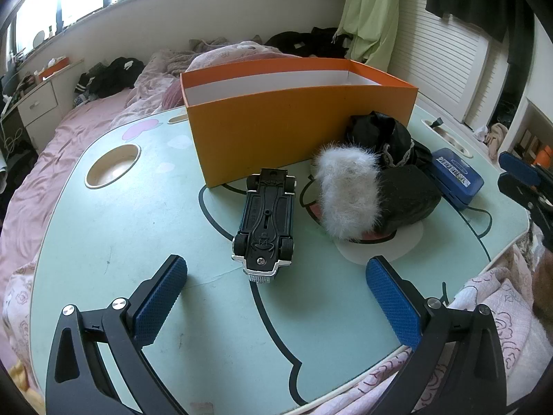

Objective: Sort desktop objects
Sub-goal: 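Grasp the blue tin with the right gripper and shift it beside the black case, then reach into the orange box and grasp the foil-wrapped item with the left gripper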

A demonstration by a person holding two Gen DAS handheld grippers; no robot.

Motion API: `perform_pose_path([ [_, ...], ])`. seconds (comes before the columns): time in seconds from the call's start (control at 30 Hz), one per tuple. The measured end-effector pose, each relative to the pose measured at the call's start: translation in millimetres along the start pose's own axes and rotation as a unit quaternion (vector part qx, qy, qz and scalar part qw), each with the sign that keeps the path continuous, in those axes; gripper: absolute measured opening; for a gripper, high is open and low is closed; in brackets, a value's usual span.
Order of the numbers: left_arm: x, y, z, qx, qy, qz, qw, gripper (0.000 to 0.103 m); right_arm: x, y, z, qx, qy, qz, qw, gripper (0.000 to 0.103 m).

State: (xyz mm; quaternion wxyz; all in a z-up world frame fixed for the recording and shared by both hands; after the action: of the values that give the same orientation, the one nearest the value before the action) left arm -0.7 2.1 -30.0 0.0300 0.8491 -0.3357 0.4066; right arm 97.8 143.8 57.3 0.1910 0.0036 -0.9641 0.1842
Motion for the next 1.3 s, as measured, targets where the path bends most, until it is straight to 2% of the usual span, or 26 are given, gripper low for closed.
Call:
perform_pose_path([
  [0.07, 0.0, 0.1, 0.1, 0.000, 0.000, 0.000, 1.0000, 0.103, -3.3, -16.7, 9.2, 0.015, 0.020, -0.010, 1.000, 0.048],
  [0.2, 0.1, 0.2, 0.0, 0.000, 0.000, 0.000, 1.0000, 0.103, -12.0, -25.0, 19.5, 0.015, 0.047, -0.034, 0.998, 0.048],
  [0.33, 0.0, 0.0, 0.0, 0.000, 0.000, 0.001, 1.0000, 0.103, -33.9, -11.0, 13.7, 0.001, 0.068, -0.032, 0.997, 0.047],
  [0.4, 0.0, -0.1, 0.0, 0.000, 0.000, 0.001, 1.0000, 0.103, -43.8, 2.0, 6.6, -0.003, 0.082, -0.045, 0.996, 0.048],
  [0.57, -0.1, -0.2, -0.2, 0.000, 0.000, 0.001, 1.0000, 0.103, -40.9, 27.7, 3.4, 0.000, 0.066, -0.045, 0.997, 0.048],
  [0.63, -0.1, -0.2, -0.1, 0.000, 0.000, 0.001, 1.0000, 0.103, -34.6, 28.4, 10.4, -0.017, 0.064, -0.046, 0.997, 0.057],
  [0.7, -0.1, -0.2, -0.1, -0.002, 0.001, 0.003, 1.0000, 0.103, -30.2, 33.5, 21.1, -0.017, 0.052, -0.031, 0.998, 0.081],
  [0.77, -0.1, 0.1, 0.0, -0.002, 0.001, 0.003, 1.0000, 0.103, -27.7, 41.0, 27.1, -0.011, 0.025, -0.010, 1.000, 0.089],
  [0.93, -0.3, 0.8, -0.2, -0.004, 0.001, 0.005, 1.0000, 0.103, -32.5, 38.4, 28.0, -0.022, 0.030, -0.010, 0.999, 0.095],
  [1.13, 3.2, 5.6, 2.3, 0.006, 0.003, -0.005, 1.0000, 0.102, -32.7, 37.2, 26.9, -0.023, 0.031, -0.008, 0.999, 0.097],
  [1.23, 24.8, 4.9, -6.3, 0.005, -0.028, 0.001, 0.9996, 0.097, -32.9, 37.0, 27.0, -0.024, 0.031, -0.006, 0.999, 0.097],
  [1.3, 46.3, -2.0, -26.7, -0.007, -0.054, 0.016, 0.9984, 0.095, -33.0, 36.9, 27.1, -0.024, 0.031, -0.005, 0.999, 0.097],
])
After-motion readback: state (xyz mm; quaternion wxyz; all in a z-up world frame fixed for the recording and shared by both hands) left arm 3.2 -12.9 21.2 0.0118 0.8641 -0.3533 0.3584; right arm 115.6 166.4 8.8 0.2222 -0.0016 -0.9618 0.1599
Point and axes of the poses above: each gripper's, at about its wrist camera, not at the fingertips, and x roughly against the way its jaws point, y to its left, z to its underside, the point moved 3 cm from there along -x, roughly the way its jaws point, and after that the axes turned 11 degrees about z, right-handed, at the moved point
